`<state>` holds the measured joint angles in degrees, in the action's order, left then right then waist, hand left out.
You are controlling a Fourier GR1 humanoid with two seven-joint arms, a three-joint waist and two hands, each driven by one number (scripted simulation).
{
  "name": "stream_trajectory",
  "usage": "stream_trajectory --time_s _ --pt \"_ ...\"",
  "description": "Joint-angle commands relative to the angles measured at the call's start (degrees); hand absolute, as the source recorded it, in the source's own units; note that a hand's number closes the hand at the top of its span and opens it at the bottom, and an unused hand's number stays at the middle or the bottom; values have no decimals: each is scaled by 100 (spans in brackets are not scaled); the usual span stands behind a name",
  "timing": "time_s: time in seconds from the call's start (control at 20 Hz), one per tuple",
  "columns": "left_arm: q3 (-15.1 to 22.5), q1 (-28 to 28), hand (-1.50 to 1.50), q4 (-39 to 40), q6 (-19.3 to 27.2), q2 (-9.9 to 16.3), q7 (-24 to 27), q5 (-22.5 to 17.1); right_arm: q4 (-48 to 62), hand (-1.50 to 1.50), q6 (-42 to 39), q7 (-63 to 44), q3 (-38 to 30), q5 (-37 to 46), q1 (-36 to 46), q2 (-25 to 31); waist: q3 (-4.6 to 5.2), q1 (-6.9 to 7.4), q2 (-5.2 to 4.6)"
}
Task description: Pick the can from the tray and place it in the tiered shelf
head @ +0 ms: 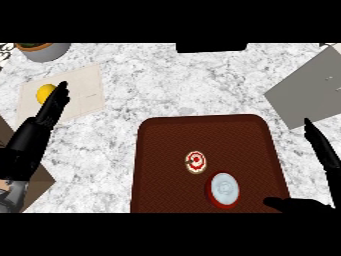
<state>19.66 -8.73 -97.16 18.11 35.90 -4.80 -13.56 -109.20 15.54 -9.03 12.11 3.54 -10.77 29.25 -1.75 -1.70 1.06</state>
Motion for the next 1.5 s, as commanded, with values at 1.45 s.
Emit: stream_trajectory --time_s 1.45 --pt "501 20 0 691 369 -1037 228 123 -2345 -150 -1533 -5712 2357 2680 1326 296 200 24 -137"
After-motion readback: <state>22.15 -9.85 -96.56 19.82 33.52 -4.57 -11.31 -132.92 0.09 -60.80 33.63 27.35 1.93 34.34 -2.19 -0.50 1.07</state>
